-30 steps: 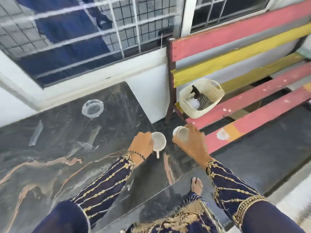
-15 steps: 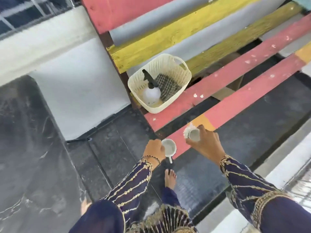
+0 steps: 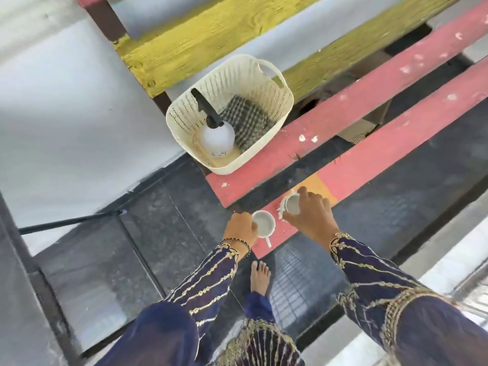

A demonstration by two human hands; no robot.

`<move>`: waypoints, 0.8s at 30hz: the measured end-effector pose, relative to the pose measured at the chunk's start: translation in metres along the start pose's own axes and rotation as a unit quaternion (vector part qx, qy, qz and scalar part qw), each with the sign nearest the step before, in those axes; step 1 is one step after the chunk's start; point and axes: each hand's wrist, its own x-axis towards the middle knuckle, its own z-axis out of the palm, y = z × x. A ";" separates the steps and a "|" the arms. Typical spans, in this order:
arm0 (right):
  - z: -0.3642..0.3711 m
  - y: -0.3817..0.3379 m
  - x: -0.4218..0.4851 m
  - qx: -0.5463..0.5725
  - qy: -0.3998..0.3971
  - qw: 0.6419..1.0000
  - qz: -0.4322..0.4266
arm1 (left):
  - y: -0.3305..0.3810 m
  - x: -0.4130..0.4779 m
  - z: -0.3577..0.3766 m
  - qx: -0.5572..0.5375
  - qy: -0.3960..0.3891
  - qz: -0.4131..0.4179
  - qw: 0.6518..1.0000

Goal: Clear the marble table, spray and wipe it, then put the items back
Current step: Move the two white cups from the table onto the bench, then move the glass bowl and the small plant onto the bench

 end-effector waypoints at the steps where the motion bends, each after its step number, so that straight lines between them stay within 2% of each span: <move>1: 0.000 0.001 0.002 -0.003 -0.001 1.000 0.003 | 0.002 0.001 0.001 -0.002 0.001 0.003 1.000; 15: -0.003 -0.004 0.006 -0.086 0.034 0.996 -0.005 | 0.004 -0.001 0.001 -0.039 -0.014 0.011 0.999; 20: -0.027 -0.034 -0.011 -0.065 0.040 0.997 -0.026 | -0.001 -0.029 -0.033 -0.052 -0.001 -0.008 0.999; 24: -0.047 -0.082 -0.033 0.011 0.007 0.997 -0.074 | -0.016 -0.061 -0.074 -0.054 0.032 -0.021 0.998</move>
